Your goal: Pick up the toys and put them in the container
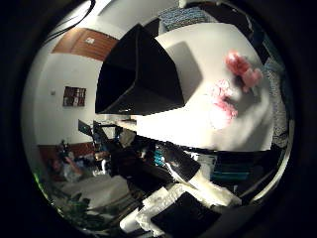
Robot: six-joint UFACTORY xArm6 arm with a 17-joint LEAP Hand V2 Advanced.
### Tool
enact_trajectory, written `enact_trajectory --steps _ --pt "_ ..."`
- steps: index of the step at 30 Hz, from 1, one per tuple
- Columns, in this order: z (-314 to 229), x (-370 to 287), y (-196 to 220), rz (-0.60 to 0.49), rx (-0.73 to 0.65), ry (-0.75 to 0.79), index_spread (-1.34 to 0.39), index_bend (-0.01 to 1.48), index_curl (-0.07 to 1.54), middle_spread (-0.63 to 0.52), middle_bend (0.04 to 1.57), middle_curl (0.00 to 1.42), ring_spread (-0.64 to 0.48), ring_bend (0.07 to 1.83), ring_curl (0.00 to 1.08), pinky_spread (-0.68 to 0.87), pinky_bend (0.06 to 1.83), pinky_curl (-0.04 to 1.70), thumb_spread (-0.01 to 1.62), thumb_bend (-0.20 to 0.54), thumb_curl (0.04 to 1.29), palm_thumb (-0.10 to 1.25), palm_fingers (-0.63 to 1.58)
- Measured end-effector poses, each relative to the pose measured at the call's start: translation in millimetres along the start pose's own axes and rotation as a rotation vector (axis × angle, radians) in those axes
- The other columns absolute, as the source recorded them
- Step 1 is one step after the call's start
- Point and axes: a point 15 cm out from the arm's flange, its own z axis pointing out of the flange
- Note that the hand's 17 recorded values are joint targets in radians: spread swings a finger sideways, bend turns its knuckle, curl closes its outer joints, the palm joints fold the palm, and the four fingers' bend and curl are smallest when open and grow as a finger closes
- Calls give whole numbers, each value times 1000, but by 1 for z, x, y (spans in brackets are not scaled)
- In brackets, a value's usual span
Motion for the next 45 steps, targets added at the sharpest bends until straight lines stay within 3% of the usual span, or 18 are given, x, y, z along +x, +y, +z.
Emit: enact_trajectory --steps 16,27,37,45 --pt "-27 50 -53 17 -18 116 -361 171 296 83 183 282 240 224 256 445 413 305 1107 -22 315 553 95" --pt "48 81 -103 105 -133 82 -333 169 297 95 184 285 240 223 262 444 416 304 1107 -22 316 553 92" --pt "135 126 -116 258 -232 47 -214 151 270 142 192 298 240 260 272 447 454 313 1116 -23 310 534 65" --pt "176 156 -132 331 -176 18 -176 152 257 172 196 313 238 289 276 449 471 316 1122 -21 309 526 51"
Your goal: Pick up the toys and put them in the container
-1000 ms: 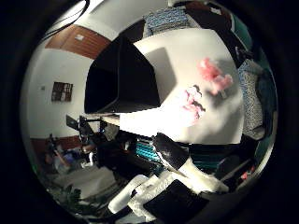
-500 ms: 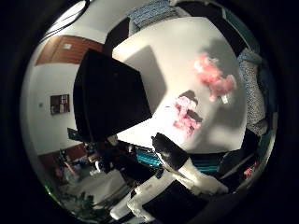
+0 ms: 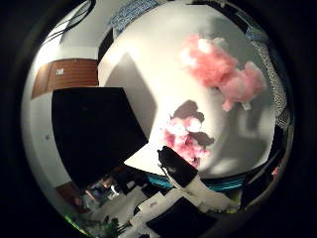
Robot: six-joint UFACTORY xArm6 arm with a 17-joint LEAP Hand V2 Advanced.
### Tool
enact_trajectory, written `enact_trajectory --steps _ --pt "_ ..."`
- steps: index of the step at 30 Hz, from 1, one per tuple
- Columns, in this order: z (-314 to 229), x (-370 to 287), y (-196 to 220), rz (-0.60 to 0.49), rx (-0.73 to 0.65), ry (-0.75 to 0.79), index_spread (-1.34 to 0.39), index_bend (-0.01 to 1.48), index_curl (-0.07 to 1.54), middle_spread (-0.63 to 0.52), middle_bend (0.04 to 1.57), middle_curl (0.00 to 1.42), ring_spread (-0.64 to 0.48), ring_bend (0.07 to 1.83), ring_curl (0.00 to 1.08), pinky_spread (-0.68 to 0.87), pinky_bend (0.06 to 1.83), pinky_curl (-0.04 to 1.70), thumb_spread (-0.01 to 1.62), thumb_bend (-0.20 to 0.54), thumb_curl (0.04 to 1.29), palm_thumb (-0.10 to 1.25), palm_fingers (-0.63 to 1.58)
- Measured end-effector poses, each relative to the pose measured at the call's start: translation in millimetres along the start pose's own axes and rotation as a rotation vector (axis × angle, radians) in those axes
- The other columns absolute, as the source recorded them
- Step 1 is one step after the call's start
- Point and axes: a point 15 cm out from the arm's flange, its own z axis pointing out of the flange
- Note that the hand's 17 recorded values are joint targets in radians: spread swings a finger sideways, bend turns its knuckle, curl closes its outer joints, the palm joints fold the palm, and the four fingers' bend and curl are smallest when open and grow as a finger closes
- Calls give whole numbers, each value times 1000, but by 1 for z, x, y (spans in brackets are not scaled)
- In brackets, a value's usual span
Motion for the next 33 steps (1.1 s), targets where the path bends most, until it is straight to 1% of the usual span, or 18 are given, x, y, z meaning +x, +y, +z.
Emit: enact_trajectory --steps 3,11,18,21,23,24,26,27,29,30,31,32,33 --pt "12 11 -10 18 15 0 -168 152 256 177 196 316 238 294 275 452 473 315 1122 -22 312 523 52" --pt "58 16 -7 27 -70 -12 -163 154 255 189 196 320 250 303 272 454 477 314 1122 -22 315 522 44" --pt "80 19 -5 26 -115 -11 -163 153 257 193 196 320 254 303 269 458 486 312 1126 -22 312 517 37" --pt "91 19 -3 26 -137 -13 -159 154 256 173 198 322 244 321 271 449 482 309 1122 -20 314 521 59" --pt "95 20 -2 25 -146 -12 -157 139 248 128 233 333 227 382 284 444 468 302 1122 -21 315 522 147" --pt "96 20 -1 23 -149 -11 -162 130 238 91 243 335 204 455 293 438 456 293 1122 -21 315 522 202" --pt "97 20 1 20 -157 -12 -168 115 222 24 323 360 130 574 322 406 464 292 1117 -20 317 533 328" --pt "97 20 2 21 -161 -13 -177 119 212 -14 387 379 73 630 334 358 464 286 1114 -17 319 544 387" --pt "96 21 2 18 -162 -11 -207 131 208 -107 539 438 -90 788 387 156 522 295 1111 -15 325 576 580" --pt "97 21 3 19 -166 -13 -234 151 204 -149 592 462 -163 844 398 24 585 298 1110 -14 329 592 693" --pt "97 20 5 19 -174 -14 -272 168 205 -191 654 493 -226 905 419 -134 676 316 1109 -9 336 617 852" --pt "96 20 6 18 -179 -14 -304 199 221 -216 686 517 -265 949 439 -237 729 335 1107 -12 341 630 963" --pt "95 20 8 16 -185 -14 -340 226 254 -243 708 549 -295 981 471 -326 783 370 1103 -12 349 655 1006"
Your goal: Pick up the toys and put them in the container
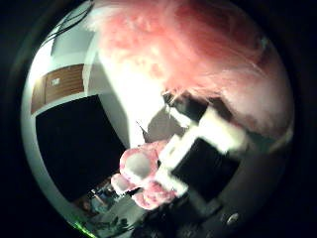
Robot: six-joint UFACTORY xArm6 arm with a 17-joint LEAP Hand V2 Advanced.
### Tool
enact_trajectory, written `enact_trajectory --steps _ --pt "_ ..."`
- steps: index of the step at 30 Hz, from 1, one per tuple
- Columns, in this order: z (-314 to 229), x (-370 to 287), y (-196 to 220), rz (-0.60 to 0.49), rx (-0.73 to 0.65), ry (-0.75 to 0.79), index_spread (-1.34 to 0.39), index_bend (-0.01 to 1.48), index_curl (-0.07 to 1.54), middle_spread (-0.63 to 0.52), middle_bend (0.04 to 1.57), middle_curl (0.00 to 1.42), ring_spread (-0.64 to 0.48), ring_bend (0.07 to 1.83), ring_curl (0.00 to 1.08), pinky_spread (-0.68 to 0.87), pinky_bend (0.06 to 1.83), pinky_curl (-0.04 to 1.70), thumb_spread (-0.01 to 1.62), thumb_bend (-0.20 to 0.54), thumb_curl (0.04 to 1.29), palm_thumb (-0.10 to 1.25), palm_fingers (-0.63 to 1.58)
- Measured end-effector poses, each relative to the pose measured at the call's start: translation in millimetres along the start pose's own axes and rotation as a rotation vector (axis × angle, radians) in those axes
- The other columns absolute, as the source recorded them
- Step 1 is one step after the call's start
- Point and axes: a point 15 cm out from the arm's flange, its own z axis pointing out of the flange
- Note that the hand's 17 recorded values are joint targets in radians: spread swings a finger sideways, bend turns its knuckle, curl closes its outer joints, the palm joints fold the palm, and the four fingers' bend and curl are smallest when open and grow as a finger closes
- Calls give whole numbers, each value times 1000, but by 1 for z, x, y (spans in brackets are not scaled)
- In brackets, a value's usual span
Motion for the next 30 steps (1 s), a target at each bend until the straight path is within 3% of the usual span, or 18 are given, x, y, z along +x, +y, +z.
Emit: enact_trajectory --steps 2,8,13,18,30 --pt "-2 1 6 -5 -19 6 -399 367 334 -272 791 615 -317 1036 518 -404 886 433 1096 -12 363 690 1177" --pt "-17 7 11 -16 -15 33 -447 762 619 -309 1007 819 -308 1238 650 -356 1206 634 1085 -9 398 797 1106" --pt "-49 10 13 -20 52 39 -368 1004 812 -275 1146 930 -276 1312 736 -271 1305 769 1092 5 464 958 1063" --pt "-96 11 31 -25 123 54 -316 1050 878 -242 1193 962 -265 1336 789 -235 1319 866 1092 -11 520 1014 1031" --pt "-222 -37 133 -129 272 86 -284 1039 949 -215 1218 976 -260 1335 844 -217 1284 985 1101 -13 580 1008 1005"
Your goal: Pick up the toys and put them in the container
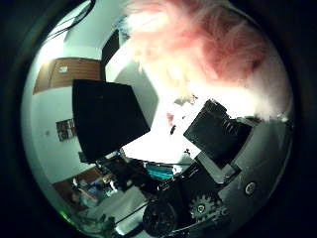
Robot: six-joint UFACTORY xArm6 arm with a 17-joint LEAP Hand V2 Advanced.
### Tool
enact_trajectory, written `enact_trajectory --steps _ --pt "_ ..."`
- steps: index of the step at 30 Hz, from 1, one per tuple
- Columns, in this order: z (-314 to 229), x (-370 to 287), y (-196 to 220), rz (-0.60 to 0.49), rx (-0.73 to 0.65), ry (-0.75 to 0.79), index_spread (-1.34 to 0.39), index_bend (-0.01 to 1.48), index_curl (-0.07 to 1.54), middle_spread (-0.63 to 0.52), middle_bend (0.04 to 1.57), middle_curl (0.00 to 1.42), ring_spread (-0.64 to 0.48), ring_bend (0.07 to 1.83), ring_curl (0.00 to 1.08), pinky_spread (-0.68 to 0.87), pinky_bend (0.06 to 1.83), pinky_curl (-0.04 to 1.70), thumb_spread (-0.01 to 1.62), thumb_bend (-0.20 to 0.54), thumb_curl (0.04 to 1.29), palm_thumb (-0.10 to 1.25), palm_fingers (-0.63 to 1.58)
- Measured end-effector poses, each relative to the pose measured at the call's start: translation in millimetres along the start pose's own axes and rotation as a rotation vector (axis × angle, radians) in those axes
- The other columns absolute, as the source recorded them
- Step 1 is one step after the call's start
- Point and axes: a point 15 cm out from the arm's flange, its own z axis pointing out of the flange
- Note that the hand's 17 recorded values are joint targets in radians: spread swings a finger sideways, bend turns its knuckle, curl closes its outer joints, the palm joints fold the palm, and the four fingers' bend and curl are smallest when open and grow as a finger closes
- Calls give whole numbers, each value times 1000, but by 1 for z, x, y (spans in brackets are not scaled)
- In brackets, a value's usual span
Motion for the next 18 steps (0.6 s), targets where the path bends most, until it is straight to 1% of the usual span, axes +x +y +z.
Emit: enact_trajectory --steps 3,10,12,18 --pt "-47 -26 17 -51 79 12 -283 1031 959 -213 1217 976 -261 1328 852 -223 1271 1005 1102 -14 588 1002 1007" --pt "-118 -98 46 -173 213 -62 -284 1013 975 -211 1209 976 -264 1312 866 -232 1244 1039 1101 -11 607 997 1016" --pt "-130 -117 49 -189 236 -85 -285 1007 979 -211 1206 977 -266 1311 872 -235 1239 1048 1097 -13 612 994 1020" --pt "-148 -190 63 -281 276 -150 -286 1001 985 -212 1197 981 -269 1294 884 -232 1218 1073 1087 -13 625 994 1032"
